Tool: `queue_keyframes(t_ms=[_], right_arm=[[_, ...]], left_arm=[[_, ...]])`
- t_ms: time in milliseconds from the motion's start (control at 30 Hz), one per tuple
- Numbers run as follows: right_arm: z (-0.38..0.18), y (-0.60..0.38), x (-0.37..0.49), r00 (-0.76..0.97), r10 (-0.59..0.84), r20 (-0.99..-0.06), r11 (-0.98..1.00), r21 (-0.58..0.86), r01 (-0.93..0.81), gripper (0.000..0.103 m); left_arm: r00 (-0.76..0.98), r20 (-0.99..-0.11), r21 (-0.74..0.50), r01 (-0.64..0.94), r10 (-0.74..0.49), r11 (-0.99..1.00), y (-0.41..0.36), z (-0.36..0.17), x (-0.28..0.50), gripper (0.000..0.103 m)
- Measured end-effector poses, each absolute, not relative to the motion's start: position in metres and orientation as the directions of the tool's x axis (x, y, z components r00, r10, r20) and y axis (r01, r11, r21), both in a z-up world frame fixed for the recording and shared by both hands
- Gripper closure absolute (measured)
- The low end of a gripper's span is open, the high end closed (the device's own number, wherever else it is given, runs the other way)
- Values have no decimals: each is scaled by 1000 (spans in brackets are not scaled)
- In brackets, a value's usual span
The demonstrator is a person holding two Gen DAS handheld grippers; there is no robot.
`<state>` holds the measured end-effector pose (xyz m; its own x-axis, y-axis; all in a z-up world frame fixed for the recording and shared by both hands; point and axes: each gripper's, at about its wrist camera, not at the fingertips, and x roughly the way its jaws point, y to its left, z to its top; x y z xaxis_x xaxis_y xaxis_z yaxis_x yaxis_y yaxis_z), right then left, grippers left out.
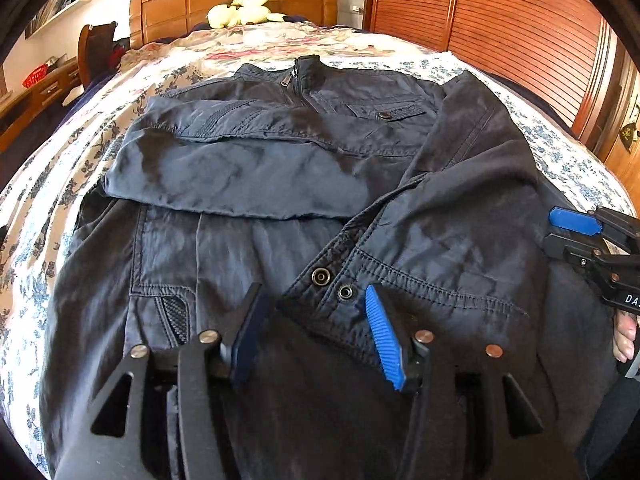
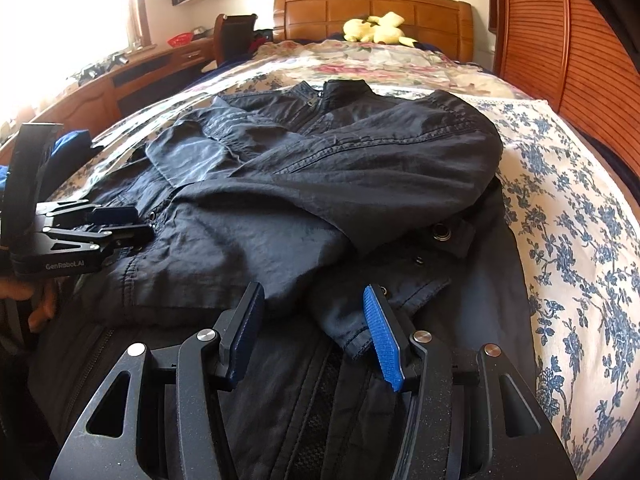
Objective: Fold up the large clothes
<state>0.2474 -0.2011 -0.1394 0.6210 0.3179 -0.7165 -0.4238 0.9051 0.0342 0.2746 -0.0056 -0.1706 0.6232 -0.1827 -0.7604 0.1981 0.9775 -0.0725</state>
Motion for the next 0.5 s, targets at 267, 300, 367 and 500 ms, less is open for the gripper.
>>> queue_keyframes(t_ms=[267,300,367,500], right_arm=[[-140,-198,249,627,298,-720,909,14,-416,50],[-141,-197,249,628,295,-720,910,11,-415,50],[-141,-195,249,630,288,-721,911,4,-412,49],[-141,-194,249,633,281,-721,912,-3,-409,49]], left_arm=[[577,-777,-159,207,-252,965,3,-176,283,53],[580,-776,-150,210,-246,966,1,-176,282,53],[587,-772,-135,225,-245,965,-3,-175,280,56],[588,-762,-138,262,-272,955,-7,-174,277,74]])
